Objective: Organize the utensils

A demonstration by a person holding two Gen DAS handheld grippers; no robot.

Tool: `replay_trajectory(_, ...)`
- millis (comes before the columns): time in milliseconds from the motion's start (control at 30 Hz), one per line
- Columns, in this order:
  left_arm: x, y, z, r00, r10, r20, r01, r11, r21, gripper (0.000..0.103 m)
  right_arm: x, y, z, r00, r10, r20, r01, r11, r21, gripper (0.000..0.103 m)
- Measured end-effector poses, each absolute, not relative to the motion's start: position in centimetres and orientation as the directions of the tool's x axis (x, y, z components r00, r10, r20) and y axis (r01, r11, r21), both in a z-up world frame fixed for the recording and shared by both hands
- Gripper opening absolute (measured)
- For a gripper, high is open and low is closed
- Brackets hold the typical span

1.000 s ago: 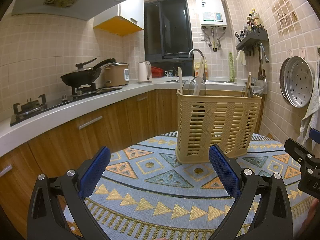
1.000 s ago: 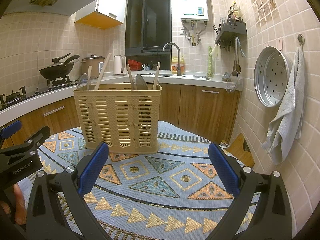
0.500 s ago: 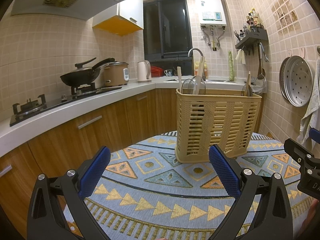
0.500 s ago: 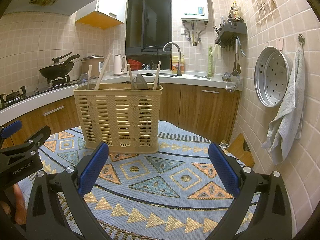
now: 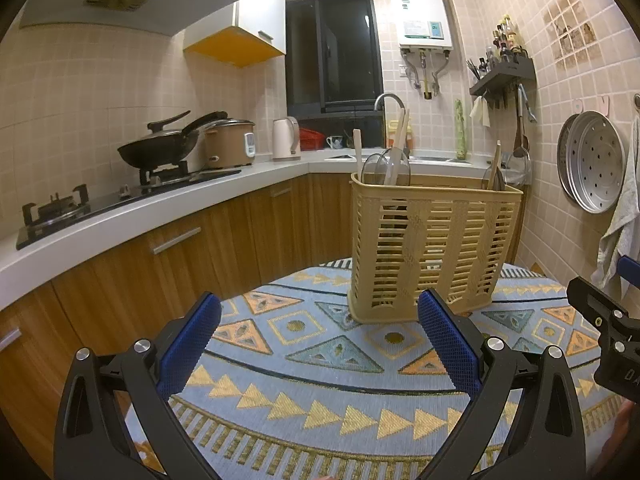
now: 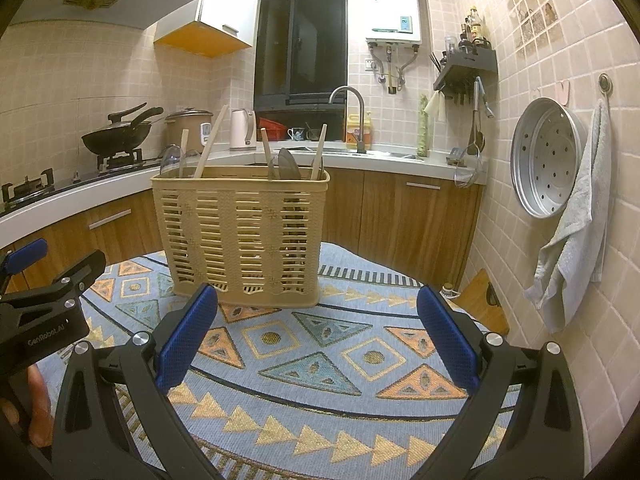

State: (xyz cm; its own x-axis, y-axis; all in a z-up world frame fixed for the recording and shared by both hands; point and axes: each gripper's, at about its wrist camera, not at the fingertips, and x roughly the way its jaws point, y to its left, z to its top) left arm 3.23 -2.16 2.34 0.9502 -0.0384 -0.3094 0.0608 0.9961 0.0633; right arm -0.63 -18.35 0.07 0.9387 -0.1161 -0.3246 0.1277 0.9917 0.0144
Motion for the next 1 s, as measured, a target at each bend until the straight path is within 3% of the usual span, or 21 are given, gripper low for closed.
replay_trajectory(1000, 3.40, -1.97, 2.37, 0.948, -0.042, -0.315, 0.064, 0.996, 0.060, 0.096, -0.39, -18.40, -0.05, 0.935, -0.122, -0.333, 0.131, 0.991, 0.005, 0.095)
